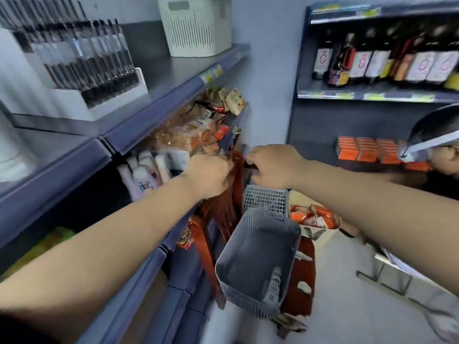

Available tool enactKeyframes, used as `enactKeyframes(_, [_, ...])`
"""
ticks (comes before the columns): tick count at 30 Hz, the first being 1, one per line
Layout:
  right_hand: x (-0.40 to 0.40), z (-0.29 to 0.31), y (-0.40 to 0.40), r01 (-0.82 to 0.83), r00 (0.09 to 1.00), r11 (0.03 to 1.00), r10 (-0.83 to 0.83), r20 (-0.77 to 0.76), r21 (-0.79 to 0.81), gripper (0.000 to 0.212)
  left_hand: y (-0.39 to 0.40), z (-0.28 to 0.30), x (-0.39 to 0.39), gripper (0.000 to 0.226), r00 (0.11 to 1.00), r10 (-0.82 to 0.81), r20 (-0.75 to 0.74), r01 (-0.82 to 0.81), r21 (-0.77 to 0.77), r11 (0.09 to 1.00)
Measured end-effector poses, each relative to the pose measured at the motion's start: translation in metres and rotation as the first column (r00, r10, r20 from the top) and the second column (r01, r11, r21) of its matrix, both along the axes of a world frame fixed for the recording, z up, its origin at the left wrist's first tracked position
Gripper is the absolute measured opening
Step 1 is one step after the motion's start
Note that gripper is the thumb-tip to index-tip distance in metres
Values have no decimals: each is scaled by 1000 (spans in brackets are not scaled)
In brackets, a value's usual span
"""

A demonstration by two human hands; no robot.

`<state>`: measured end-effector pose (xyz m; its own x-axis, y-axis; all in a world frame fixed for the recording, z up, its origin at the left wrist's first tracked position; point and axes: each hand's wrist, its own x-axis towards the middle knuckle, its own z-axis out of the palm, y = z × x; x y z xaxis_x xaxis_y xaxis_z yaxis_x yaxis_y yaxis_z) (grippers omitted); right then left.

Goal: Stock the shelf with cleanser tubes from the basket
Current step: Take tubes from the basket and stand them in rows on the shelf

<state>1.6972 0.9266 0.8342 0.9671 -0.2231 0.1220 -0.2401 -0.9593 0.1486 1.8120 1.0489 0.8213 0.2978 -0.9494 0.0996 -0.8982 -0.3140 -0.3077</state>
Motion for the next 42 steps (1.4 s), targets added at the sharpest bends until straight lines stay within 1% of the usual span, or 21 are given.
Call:
enactKeyframes(4, [7, -61, -22, 116, 991, 987, -107, -86, 110, 32, -37, -62, 18, 34, 990, -81, -114, 90, 70, 994])
enactKeyframes(7, [9, -115, -37, 257, 958, 938, -215, -191, 231, 31, -59, -109, 23, 31, 963, -100, -250, 132, 113, 985])
enactKeyframes(9, [7, -149, -42, 340, 929, 879, -258, -266, 335, 32, -69, -141, 25, 25, 931, -76, -357, 148, 177, 973])
enactKeyframes(12, [3, -198, -46, 434, 889, 777, -284, -360, 457, 30, -76, -189, 25, 10, 879, -8, -476, 169, 296, 940])
enactKeyframes(13, [2, -216, -48, 460, 874, 738, -279, -398, 493, 31, -77, -205, 25, 11, 861, 24, -509, 165, 324, 931])
enactKeyframes(15, [3, -251, -52, 514, 840, 659, -259, -476, 549, 34, -78, -237, 25, 25, 821, 68, -566, 179, 369, 912])
enactKeyframes(16, [3, -268, -54, 537, 826, 624, -251, -505, 568, 37, -79, -254, 26, 29, 802, 85, -591, 188, 385, 903])
enactKeyframes(19, [5, -314, -61, 586, 795, 545, -239, -558, 600, 44, -80, -307, 27, 25, 727, 179, -663, 155, 413, 897])
enactKeyframes(23, [7, -380, -70, 696, 712, 377, -255, -655, 610, 44, -81, -380, 32, 33, 572, 375, -729, 78, 503, 861])
enactKeyframes(27, [7, -451, -66, 791, 611, 246, -269, -744, 560, 41, -88, -448, 32, 38, 424, 520, -742, -3, 573, 820])
enactKeyframes(28, [7, -465, -63, 811, 585, 196, -290, -757, 551, 40, -89, -456, 30, 39, 389, 550, -739, -19, 590, 807])
enactKeyframes(29, [7, -485, -60, 826, 559, 131, -319, -765, 549, 40, -91, -473, 27, 38, 362, 571, -737, -25, 604, 796])
enactKeyframes(31, [10, -509, -56, 838, 512, 37, -400, -760, 544, 40, -92, -499, 23, 33, 311, 605, -733, -27, 630, 776])
enactKeyframes(34, [12, -546, -53, 859, 393, -105, -492, -777, 501, 40, -101, -535, 12, 17, 182, 645, -742, -72, 644, 761])
enactKeyframes(35, [12, -557, -52, 864, 357, -134, -520, -776, 486, 41, -105, -545, 8, 20, 117, 655, -746, -92, 649, 755])
enactKeyframes(37, [12, -576, -47, 877, 298, -160, -558, -775, 453, 44, -114, -561, 0, 30, -48, 657, -752, -135, 657, 742])
enactKeyframes(38, [12, -583, -44, 886, 275, -161, -572, -773, 435, 45, -118, -565, -4, 29, -107, 656, -747, -149, 664, 733])
enactKeyframes(39, [12, -590, -42, 891, 275, -143, -584, -764, 430, 47, -121, -571, -8, 26, -154, 658, -737, -153, 675, 722])
enactKeyframes(40, [12, -595, -41, 898, 277, -117, -600, -751, 425, 49, -124, -576, -11, 22, -172, 655, -735, -149, 677, 721])
enactKeyframes(41, [13, -599, -41, 901, 295, -73, -619, -728, 427, 51, -127, -582, -13, 19, -206, 656, -726, -135, 685, 716])
enactKeyframes(42, [13, -602, -41, 896, 317, -33, -649, -691, 443, 52, -129, -585, -15, 19, -219, 661, -718, -118, 692, 713])
